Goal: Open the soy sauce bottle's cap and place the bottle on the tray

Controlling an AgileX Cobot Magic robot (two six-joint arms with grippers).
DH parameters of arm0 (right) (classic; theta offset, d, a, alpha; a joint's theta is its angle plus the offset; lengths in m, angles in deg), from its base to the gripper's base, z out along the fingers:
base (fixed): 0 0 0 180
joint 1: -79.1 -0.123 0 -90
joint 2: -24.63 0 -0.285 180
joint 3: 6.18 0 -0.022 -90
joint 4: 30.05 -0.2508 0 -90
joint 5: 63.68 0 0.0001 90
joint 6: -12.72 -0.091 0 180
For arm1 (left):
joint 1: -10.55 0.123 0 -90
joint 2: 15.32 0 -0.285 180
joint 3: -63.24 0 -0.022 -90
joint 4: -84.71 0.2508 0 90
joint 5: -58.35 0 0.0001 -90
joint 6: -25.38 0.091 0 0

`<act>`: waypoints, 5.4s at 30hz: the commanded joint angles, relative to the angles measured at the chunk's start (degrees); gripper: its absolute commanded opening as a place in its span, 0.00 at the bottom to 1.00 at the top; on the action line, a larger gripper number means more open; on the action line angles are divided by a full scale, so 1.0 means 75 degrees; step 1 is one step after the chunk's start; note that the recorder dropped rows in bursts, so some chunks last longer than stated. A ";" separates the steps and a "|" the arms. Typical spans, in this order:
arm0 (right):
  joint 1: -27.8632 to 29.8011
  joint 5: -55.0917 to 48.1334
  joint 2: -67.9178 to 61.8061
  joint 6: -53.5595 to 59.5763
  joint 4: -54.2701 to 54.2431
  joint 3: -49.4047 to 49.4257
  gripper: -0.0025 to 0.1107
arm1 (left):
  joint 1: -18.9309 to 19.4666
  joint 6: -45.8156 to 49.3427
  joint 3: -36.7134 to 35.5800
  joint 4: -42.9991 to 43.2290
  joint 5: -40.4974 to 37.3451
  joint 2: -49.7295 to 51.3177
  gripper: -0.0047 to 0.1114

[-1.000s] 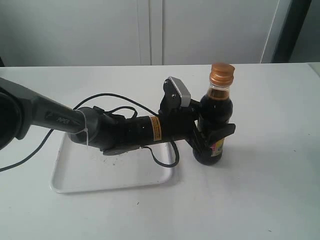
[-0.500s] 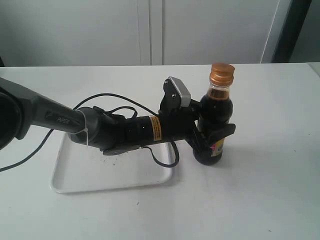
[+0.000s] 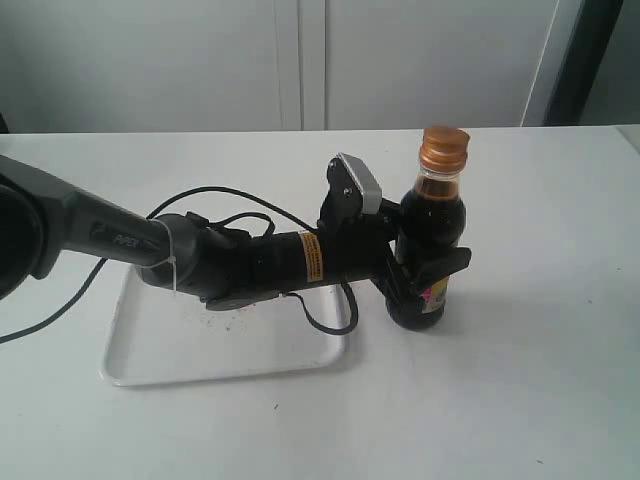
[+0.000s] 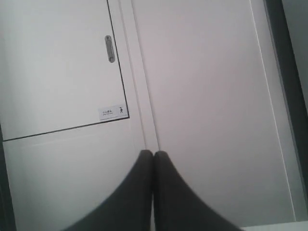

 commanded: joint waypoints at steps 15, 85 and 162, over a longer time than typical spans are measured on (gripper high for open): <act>0.0051 -0.1296 -0.4560 0.0442 0.0899 -0.3030 0.02 | -0.0032 -0.0051 0.0027 0.0215 0.0043 -0.0004 0.04; 0.1651 -0.8874 -1.0839 0.9526 -0.9754 -0.7608 0.02 | -0.0032 -0.0037 0.0012 0.0548 -0.0308 -0.0004 0.04; -0.0048 -0.4106 -0.9267 0.6593 -0.2717 -0.5864 0.02 | 0.1698 0.0298 -0.3188 0.0181 0.0056 -0.4101 0.04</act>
